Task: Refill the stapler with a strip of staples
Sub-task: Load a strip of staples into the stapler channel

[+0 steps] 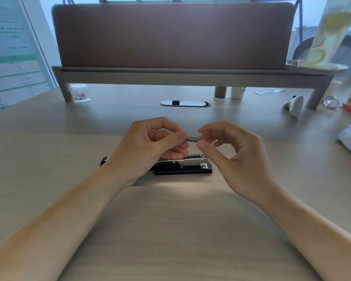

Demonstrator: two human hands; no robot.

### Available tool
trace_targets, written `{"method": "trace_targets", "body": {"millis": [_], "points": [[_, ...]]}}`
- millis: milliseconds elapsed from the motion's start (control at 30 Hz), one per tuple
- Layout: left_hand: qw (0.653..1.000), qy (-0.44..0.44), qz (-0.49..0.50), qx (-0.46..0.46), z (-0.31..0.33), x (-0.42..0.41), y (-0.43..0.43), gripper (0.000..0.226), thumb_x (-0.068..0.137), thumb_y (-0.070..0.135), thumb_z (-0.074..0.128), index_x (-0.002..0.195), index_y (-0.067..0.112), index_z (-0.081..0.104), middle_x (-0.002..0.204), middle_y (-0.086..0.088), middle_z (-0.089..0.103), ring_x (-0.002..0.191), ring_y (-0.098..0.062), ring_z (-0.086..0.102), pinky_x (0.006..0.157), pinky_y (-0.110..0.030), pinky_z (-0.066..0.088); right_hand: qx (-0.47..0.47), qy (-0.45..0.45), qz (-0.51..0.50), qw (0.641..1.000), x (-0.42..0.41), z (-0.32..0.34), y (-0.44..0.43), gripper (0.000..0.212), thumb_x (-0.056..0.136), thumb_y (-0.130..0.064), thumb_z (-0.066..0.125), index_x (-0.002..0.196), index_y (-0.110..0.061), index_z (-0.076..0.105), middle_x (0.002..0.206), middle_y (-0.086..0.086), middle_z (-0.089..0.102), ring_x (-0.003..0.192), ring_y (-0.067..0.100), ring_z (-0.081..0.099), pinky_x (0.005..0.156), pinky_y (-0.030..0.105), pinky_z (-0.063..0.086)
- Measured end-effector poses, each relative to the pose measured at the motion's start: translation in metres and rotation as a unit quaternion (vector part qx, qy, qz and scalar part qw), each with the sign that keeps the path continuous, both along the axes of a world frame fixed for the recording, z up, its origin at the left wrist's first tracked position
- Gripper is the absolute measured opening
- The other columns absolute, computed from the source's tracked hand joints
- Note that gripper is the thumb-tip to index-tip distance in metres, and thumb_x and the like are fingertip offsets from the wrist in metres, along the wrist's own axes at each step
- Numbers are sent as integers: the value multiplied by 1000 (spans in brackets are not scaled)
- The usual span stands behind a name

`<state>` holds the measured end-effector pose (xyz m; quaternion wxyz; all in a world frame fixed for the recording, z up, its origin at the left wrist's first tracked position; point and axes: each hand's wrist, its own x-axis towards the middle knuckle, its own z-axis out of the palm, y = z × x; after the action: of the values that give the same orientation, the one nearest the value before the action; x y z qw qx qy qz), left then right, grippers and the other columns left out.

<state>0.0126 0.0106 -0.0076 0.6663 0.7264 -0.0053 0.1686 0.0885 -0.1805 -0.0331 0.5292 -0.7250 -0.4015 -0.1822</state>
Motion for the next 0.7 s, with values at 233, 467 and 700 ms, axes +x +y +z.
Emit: {"method": "trace_targets", "body": {"millis": [233,467,700], "points": [[988,-74,26,133,-9,1,0,8,90,6,76,88,13,72,78,-6,79,82,-27,81,79,-41,65,42,71,41,996,4,-2,1,19,90,-8,78,82,-26,77,83,-9,80,77,5,72,80,24,57],[973,-92,25,208,-13,1,-1,7,90,7,77,94,10,74,97,2,80,91,-15,78,82,-32,63,18,56,40,997,3,-2,0,15,90,-12,79,84,-26,76,80,-18,77,75,1,70,80,16,52],[942,-69,66,323,-16,4,4,7,88,15,79,90,22,79,84,8,80,82,-6,77,78,-10,53,-141,64,-14,988,15,-10,-12,17,86,-41,75,99,-32,68,104,-16,74,105,2,65,81,22,51]]}}
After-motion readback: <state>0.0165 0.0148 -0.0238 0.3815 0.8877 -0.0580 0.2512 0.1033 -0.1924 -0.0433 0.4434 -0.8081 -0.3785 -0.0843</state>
